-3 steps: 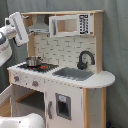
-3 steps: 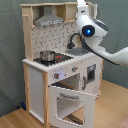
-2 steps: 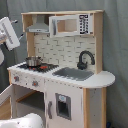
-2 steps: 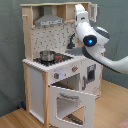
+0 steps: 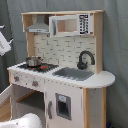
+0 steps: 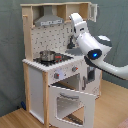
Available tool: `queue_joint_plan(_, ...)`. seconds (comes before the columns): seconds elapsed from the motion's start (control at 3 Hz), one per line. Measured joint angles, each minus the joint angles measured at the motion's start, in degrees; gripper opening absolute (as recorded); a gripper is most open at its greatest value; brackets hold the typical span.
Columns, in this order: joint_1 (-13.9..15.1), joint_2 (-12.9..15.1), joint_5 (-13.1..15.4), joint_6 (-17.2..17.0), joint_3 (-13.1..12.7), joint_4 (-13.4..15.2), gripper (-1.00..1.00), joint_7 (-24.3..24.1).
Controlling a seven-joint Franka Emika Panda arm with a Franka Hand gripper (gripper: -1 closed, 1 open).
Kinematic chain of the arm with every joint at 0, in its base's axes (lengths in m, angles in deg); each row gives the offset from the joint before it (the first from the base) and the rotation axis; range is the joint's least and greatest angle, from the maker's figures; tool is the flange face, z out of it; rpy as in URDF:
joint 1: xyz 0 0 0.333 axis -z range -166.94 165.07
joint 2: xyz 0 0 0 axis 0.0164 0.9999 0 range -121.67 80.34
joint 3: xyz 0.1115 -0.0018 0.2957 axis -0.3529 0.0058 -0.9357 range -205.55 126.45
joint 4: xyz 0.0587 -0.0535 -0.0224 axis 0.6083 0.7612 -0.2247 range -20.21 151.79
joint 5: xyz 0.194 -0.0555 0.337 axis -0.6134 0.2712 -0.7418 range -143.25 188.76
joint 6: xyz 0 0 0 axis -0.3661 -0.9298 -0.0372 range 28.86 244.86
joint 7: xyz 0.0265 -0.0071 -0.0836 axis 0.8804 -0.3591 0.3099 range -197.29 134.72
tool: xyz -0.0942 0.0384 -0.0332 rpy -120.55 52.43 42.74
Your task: Play with the kitchen
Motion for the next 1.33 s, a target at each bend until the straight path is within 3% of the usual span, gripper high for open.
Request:
queue_joint_plan(0.67, -7.0, -0.09, 6.06, -3.12, 2.04, 7.31, 1.0, -0.37)
queue_joint_plan(1.33, -14.94, -0.14, 11.14, -9.94, 3.11, 13.54, 1.0, -3.44)
